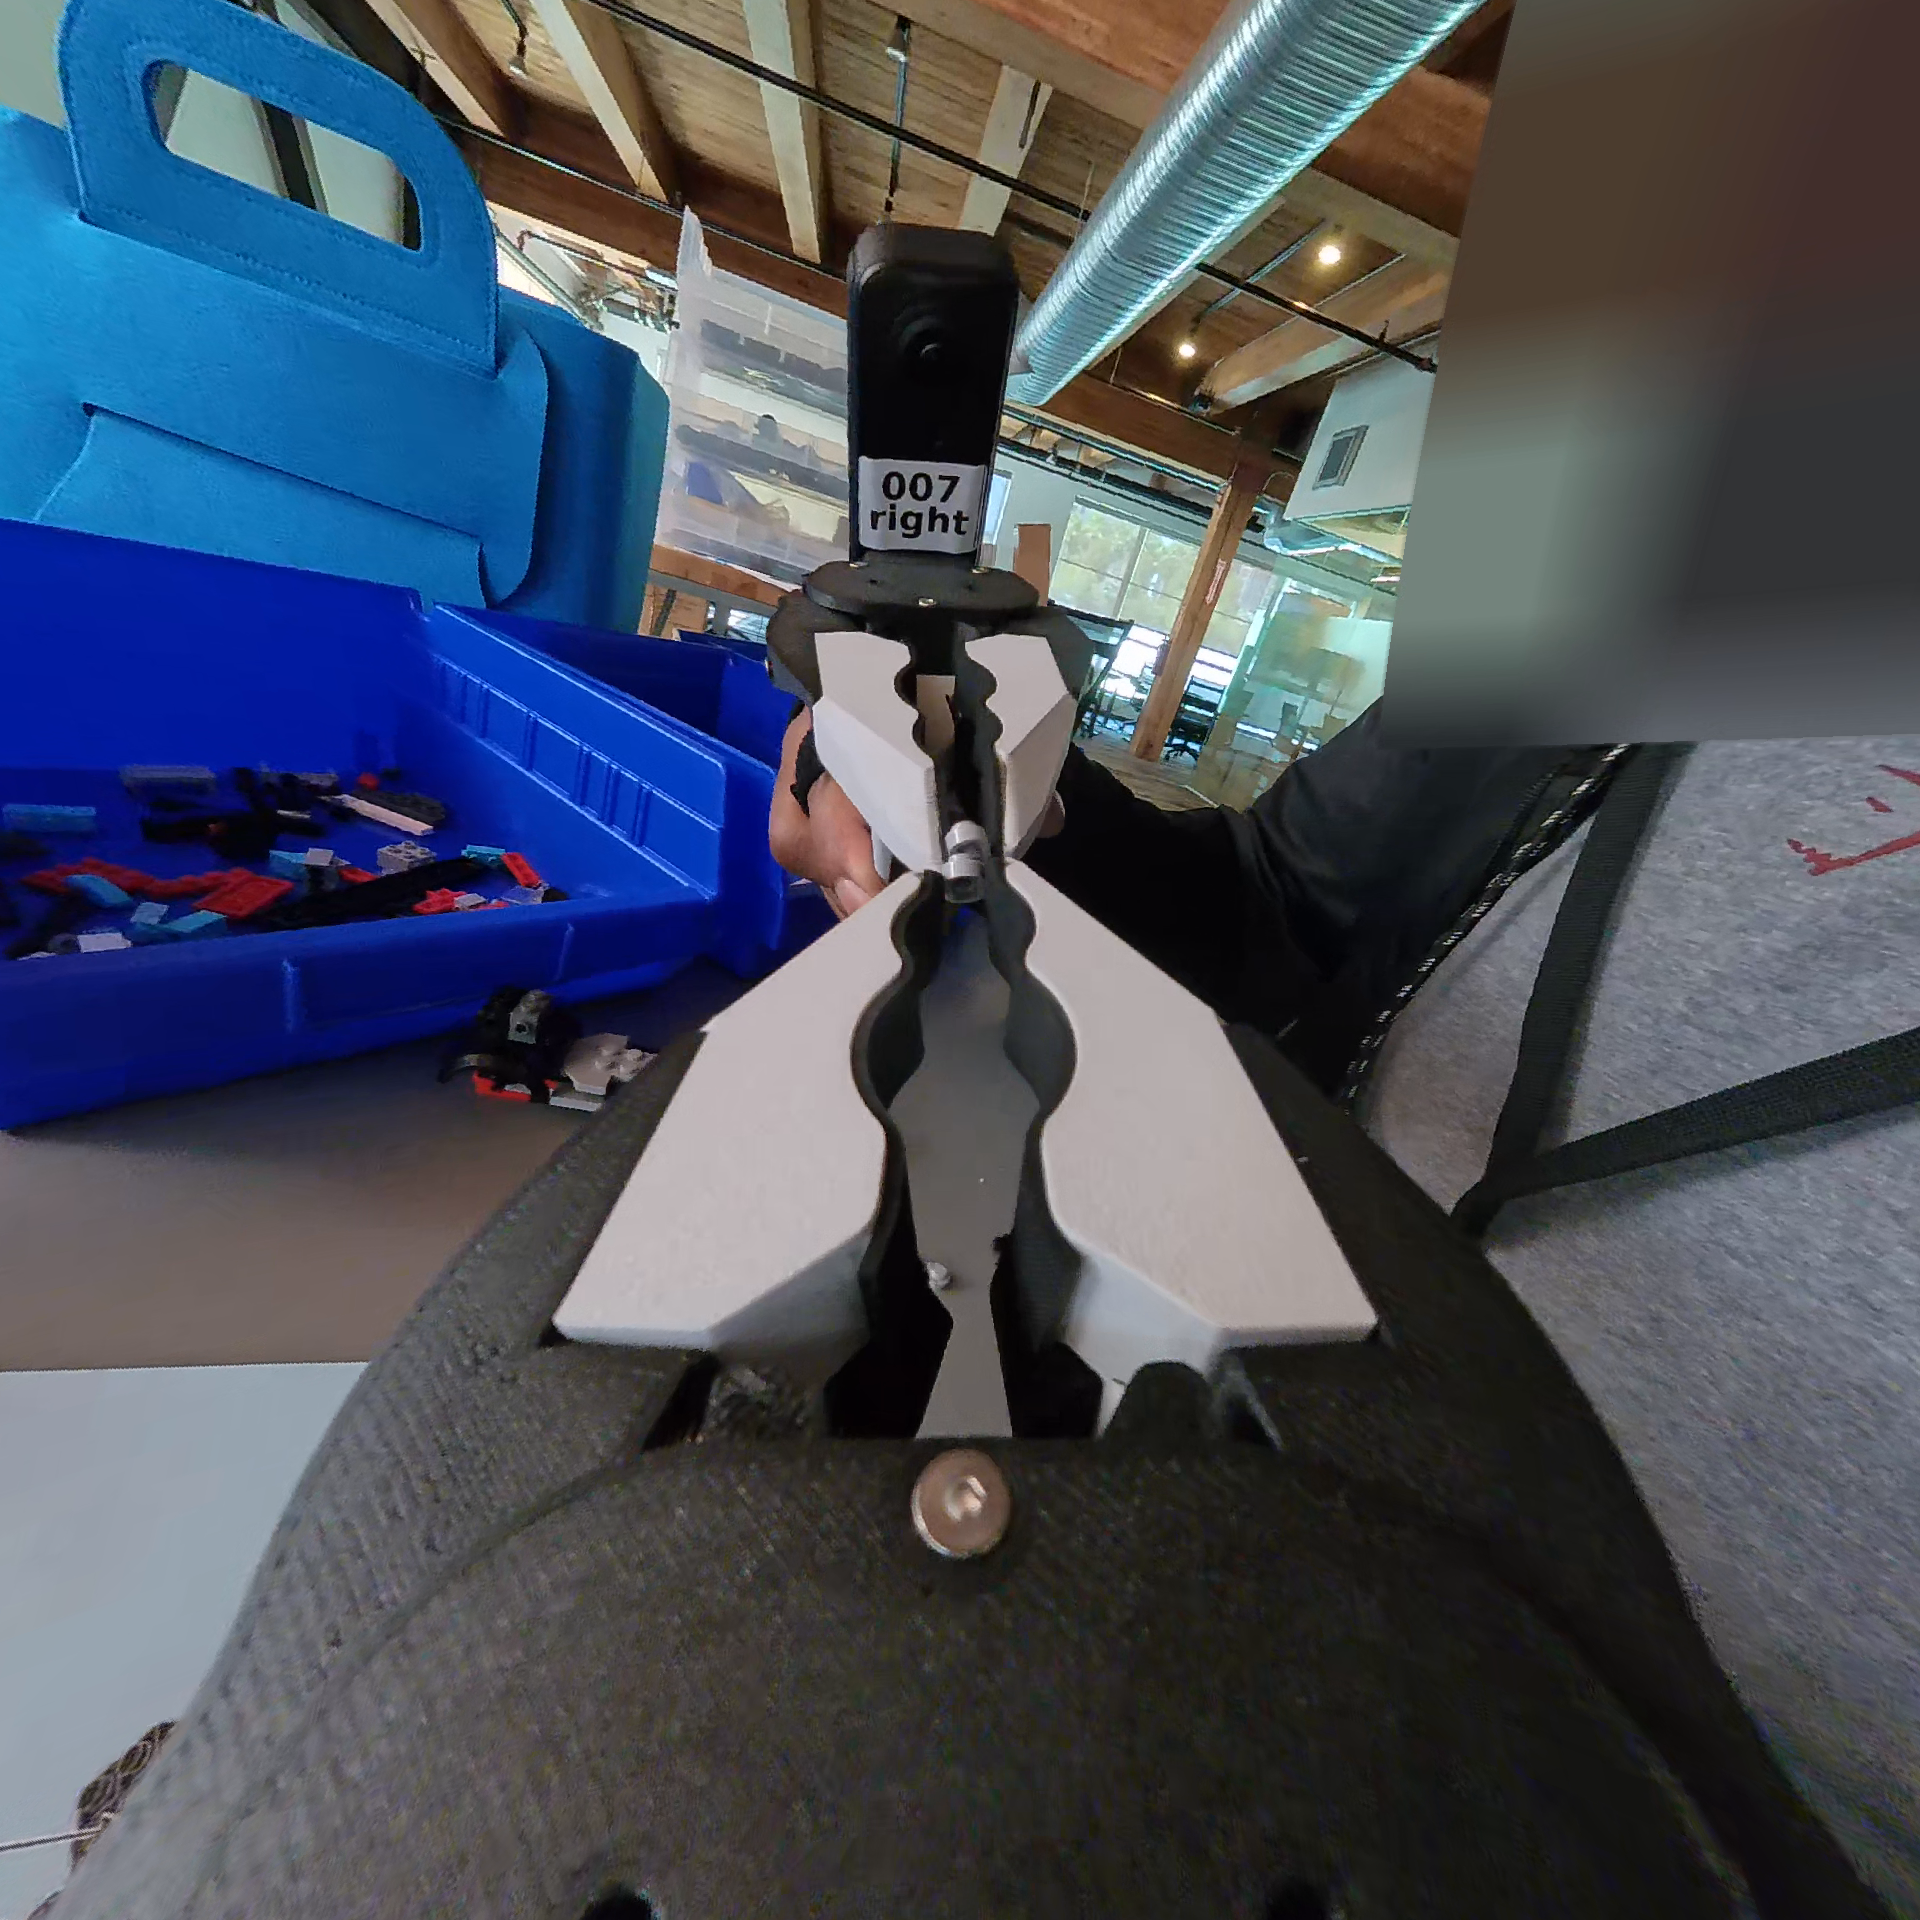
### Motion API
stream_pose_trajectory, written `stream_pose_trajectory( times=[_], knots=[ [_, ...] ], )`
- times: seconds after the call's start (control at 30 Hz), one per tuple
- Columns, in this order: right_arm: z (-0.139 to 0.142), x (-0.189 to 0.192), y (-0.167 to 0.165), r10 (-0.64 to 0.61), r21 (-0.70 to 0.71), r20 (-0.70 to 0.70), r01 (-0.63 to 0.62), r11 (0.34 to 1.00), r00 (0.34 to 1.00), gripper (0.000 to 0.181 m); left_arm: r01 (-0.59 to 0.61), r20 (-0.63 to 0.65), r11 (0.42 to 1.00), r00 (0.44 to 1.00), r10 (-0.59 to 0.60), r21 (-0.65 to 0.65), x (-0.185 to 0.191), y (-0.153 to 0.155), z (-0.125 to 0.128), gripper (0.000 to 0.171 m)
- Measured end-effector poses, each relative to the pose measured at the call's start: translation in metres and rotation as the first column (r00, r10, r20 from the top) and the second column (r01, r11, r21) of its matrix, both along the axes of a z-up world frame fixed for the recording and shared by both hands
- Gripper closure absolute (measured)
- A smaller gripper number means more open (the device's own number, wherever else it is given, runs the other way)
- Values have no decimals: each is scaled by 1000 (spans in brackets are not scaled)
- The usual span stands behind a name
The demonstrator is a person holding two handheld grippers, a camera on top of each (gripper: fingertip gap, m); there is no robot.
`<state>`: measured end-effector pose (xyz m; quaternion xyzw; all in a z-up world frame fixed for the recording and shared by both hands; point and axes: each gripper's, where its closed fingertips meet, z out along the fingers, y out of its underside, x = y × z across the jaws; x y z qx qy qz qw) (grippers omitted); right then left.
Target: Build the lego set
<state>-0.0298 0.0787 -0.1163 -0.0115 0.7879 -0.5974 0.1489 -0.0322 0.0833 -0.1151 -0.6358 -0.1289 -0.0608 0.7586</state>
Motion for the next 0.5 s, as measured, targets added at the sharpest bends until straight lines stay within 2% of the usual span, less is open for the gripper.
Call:
stream_pose_trajectory(
  times=[0.5],
  knots=[
    [-3,-1,-2,-18,18,-28,19,1000,999,173,-13,-9,1000,1000,13,5,0,2,-1,163]
  ],
)
